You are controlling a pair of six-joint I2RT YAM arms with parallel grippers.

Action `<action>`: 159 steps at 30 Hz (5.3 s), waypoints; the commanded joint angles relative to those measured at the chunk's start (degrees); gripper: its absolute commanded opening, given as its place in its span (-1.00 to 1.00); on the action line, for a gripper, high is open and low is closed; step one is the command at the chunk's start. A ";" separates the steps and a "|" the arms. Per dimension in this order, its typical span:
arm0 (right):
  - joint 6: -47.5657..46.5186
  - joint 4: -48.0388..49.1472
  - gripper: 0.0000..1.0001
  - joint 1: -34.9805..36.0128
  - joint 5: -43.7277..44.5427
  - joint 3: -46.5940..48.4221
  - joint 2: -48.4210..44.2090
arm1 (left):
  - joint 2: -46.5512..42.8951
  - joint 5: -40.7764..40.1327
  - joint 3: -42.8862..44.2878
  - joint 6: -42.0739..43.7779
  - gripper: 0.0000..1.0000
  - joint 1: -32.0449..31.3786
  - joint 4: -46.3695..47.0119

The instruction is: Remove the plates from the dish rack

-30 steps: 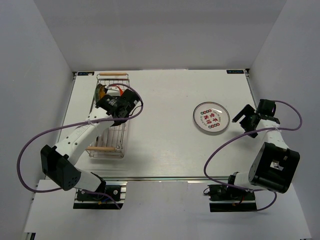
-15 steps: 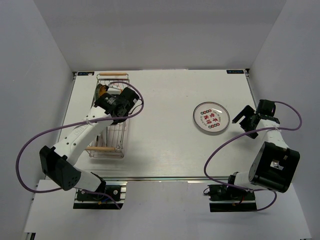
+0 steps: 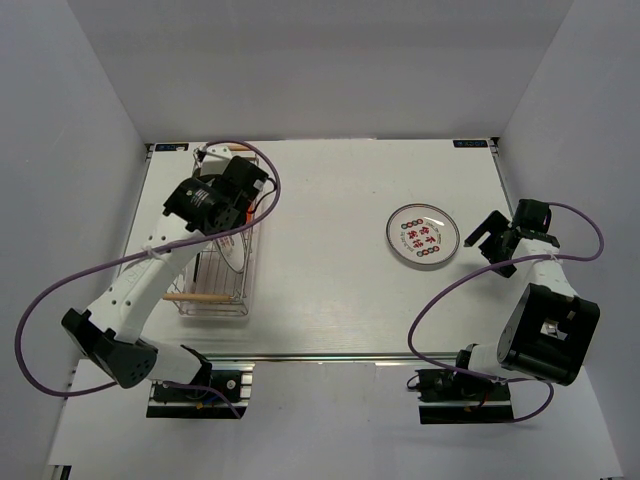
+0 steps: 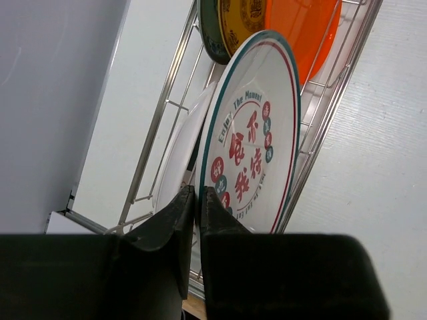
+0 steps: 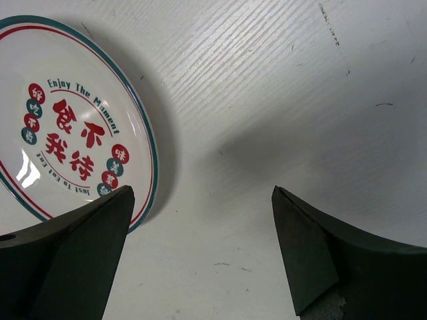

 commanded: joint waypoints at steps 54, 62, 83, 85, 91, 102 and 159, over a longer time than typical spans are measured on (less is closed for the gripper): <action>-7.31 18.91 -1.00 27.27 -50.65 9.89 -4.39 | -4.49 65.89 -11.22 14.27 -1.00 0.25 53.94; -4.76 14.18 -1.00 26.04 -39.15 12.18 -4.21 | -3.26 53.94 -7.17 13.39 0.82 0.25 44.98; -0.45 1.78 -1.00 5.03 -15.50 9.19 3.78 | -11.96 4.18 -9.54 -3.84 0.96 0.95 10.08; -0.54 2.56 -1.00 4.59 -16.19 8.66 4.67 | -10.91 2.69 -8.85 -5.33 0.96 0.95 7.55; 0.16 3.53 -1.00 4.42 -13.48 8.22 6.16 | -9.94 1.28 -8.40 -6.39 0.96 0.95 5.16; 1.13 3.62 -0.45 4.59 -14.88 8.31 12.13 | -8.97 -0.22 -8.23 -7.36 0.96 0.95 1.99; -2.47 -4.20 0.79 10.83 2.70 10.33 5.63 | -2.21 -1.89 -15.70 -5.69 -0.41 8.77 4.19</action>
